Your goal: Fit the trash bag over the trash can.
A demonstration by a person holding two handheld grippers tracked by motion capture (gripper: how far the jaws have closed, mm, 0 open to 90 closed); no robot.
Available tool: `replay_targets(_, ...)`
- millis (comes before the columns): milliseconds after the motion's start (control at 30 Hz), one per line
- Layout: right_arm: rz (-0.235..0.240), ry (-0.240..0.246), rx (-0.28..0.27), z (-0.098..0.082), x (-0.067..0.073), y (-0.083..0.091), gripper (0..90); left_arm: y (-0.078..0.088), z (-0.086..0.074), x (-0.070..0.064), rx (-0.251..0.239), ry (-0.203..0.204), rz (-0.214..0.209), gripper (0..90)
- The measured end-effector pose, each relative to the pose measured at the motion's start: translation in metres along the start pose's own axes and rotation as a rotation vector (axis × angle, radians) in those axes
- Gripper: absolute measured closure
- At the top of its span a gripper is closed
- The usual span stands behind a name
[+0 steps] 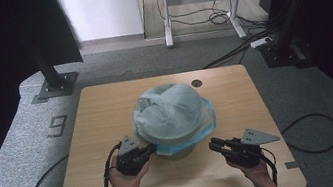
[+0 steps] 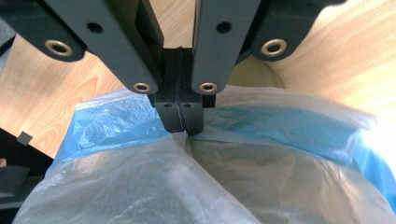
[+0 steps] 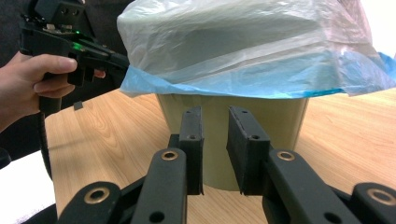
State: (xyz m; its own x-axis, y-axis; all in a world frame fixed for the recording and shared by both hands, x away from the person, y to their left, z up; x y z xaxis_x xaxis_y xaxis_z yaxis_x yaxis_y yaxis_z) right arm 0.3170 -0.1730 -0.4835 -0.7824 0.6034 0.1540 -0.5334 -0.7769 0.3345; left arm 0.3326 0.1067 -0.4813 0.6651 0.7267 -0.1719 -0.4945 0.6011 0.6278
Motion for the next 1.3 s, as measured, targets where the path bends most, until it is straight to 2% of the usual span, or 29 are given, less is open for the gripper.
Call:
replay_targets(133,-0.001,-0.002,0.005,-0.002,-0.001,-0.001,74.4,-0.006,-0.009,0.007,0.032,0.011,0.003,90.0)
replay_targets(267,-0.004,-0.006,0.007,-0.003,-0.003,-0.002,74.4,-0.015,-0.017,0.015,0.061,0.037,-0.013,90.0)
replay_targets(367,-0.004,-0.008,0.012,-0.004,-0.004,-0.003,74.3,-0.021,-0.022,0.018,0.082,0.04,-0.01,90.0)
replay_targets(500,-0.009,0.0,-0.001,-0.002,-0.006,0.0,68.9,-0.02,-0.021,0.018,0.075,0.044,-0.022,90.0)
replay_targets(600,-0.061,0.003,-0.043,0.012,-0.013,0.007,55.4,-0.018,-0.018,0.017,0.068,0.038,-0.021,90.0)
replay_targets(667,-0.078,0.017,-0.048,0.022,-0.017,0.007,50.5,-0.019,-0.017,0.017,0.07,0.037,-0.02,90.0)
replay_targets(800,-0.075,0.044,-0.016,0.039,-0.028,-0.004,45.3,-0.02,-0.018,0.017,0.075,0.037,-0.021,90.0)
replay_targets(833,-0.057,0.049,0.008,0.044,-0.032,-0.012,44.7,-0.02,-0.018,0.017,0.076,0.036,-0.021,90.0)
replay_targets(900,-0.055,0.053,0.023,0.045,-0.035,-0.017,44.7,-0.02,-0.017,0.017,0.076,0.034,-0.022,90.0)
replay_targets(967,-0.05,0.059,0.05,0.046,-0.041,-0.025,48.2,-0.019,-0.017,0.017,0.075,0.034,-0.023,90.0)
replay_targets(1000,-0.026,0.067,0.057,0.046,-0.042,-0.028,56.7,-0.019,-0.017,0.017,0.075,0.034,-0.023,90.0)
replay_targets(1033,-0.024,0.075,0.063,0.045,-0.042,-0.03,61.0,-0.019,-0.017,0.017,0.074,0.034,-0.024,90.0)
replay_targets(1067,-0.024,0.075,0.063,0.045,-0.042,-0.03,61.0,-0.019,-0.017,0.017,0.074,0.034,-0.025,90.0)
replay_targets(1167,-0.024,0.113,0.077,0.044,-0.04,-0.035,84.6,-0.019,-0.017,0.018,0.072,0.034,-0.026,90.0)
replay_targets(1300,-0.024,0.119,0.082,0.038,-0.038,-0.039,88.9,-0.018,-0.016,0.018,0.071,0.036,-0.026,90.0)
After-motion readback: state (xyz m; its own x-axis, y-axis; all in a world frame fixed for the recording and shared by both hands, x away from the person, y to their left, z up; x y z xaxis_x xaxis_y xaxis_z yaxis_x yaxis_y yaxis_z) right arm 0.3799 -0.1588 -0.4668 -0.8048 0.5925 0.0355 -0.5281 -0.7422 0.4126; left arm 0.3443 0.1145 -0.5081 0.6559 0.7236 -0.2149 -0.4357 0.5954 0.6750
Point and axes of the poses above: each handheld gripper's, and its own axes: y roughly backward along the jaws, z roughly out of its top, x roughly to its left, the point moved 6 cm from there along -y, roughly forward along the jaws, and after that the axes turned 7 degrees about x, right-handed, at the moved point
